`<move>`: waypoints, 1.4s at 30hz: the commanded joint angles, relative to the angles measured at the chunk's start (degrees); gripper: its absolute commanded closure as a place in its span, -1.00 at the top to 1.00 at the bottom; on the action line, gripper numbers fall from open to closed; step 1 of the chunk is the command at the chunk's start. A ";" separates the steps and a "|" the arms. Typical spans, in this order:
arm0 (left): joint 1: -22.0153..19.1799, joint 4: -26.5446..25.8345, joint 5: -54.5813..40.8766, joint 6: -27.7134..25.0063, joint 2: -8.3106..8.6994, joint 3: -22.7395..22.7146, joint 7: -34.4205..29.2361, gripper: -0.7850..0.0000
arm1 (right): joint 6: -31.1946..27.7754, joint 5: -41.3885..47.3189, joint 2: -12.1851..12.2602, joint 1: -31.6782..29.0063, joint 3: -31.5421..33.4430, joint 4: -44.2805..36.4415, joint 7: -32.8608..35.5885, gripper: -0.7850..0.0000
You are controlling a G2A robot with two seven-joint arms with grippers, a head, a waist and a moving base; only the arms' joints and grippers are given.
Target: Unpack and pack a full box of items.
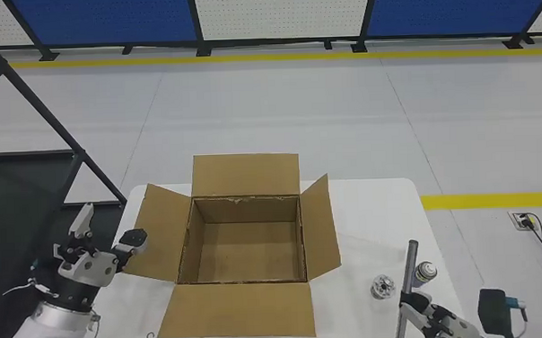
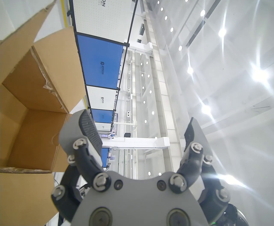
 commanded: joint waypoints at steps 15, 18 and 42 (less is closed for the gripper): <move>0.20 -0.40 -2.92 -1.28 -0.16 -1.05 2.95 1.00 | 2.59 2.10 1.40 -0.61 -1.59 10.98 2.09 -1.00; 0.20 -0.40 -2.92 -1.28 -0.16 -1.05 2.95 1.00 | 2.59 2.10 1.40 -0.61 -1.59 10.98 2.09 -1.00; 0.03 0.24 -2.65 -1.03 0.01 -0.22 2.46 1.00 | 11.15 3.61 3.40 -2.84 7.31 15.49 -1.29 -1.00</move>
